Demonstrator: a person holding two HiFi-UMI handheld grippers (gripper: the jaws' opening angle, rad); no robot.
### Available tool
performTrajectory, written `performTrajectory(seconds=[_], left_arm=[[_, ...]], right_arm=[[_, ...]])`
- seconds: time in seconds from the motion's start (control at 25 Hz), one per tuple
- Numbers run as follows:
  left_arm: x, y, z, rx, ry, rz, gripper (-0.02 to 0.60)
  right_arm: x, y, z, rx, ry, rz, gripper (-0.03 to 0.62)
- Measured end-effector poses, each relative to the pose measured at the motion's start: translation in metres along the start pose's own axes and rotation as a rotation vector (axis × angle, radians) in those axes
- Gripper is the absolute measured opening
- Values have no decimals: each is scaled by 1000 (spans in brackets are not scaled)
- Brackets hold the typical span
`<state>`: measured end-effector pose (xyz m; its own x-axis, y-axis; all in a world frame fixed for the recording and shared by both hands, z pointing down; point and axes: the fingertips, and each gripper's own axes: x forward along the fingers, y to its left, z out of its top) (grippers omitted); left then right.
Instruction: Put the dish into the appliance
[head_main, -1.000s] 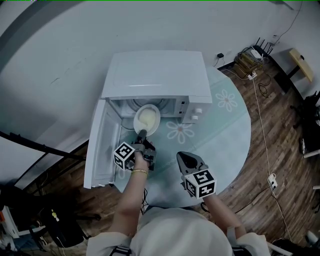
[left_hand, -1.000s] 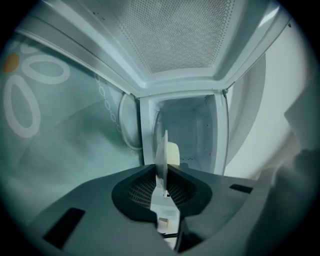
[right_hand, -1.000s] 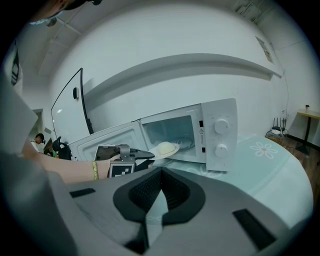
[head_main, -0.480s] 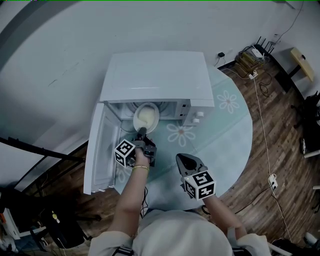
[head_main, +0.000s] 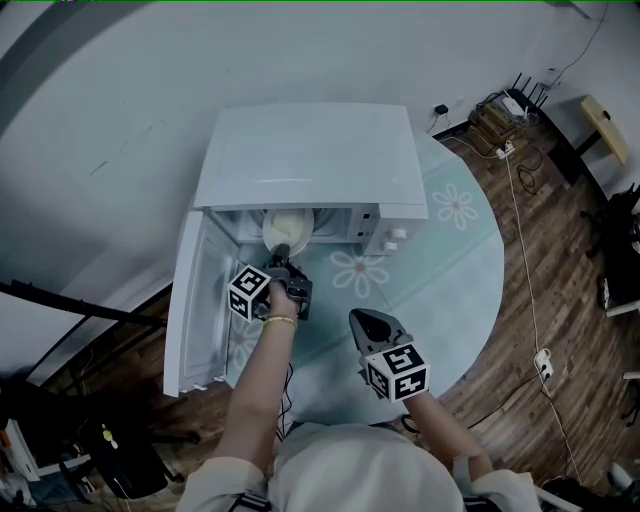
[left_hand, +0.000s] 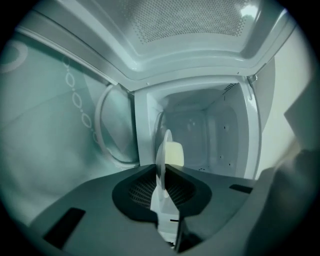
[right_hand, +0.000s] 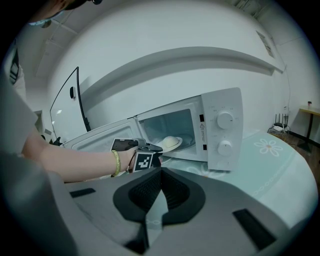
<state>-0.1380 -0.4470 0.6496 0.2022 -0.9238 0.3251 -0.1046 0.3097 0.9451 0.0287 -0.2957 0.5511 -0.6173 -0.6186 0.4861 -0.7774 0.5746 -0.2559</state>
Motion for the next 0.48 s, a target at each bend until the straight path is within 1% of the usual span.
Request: performTrajectory(seconds=[0.16,0.28,0.48], left_arm=[[11,-8,5,16,-16,15,54],[17,-17,8,43,-21,22,54],[29,-20,9,76,-10,45,54]], right_arm=[[1,-1,0,3,2,4,5],[2,-1,0,7,4,6,5],[5,-3,-1,11,5,6,5]])
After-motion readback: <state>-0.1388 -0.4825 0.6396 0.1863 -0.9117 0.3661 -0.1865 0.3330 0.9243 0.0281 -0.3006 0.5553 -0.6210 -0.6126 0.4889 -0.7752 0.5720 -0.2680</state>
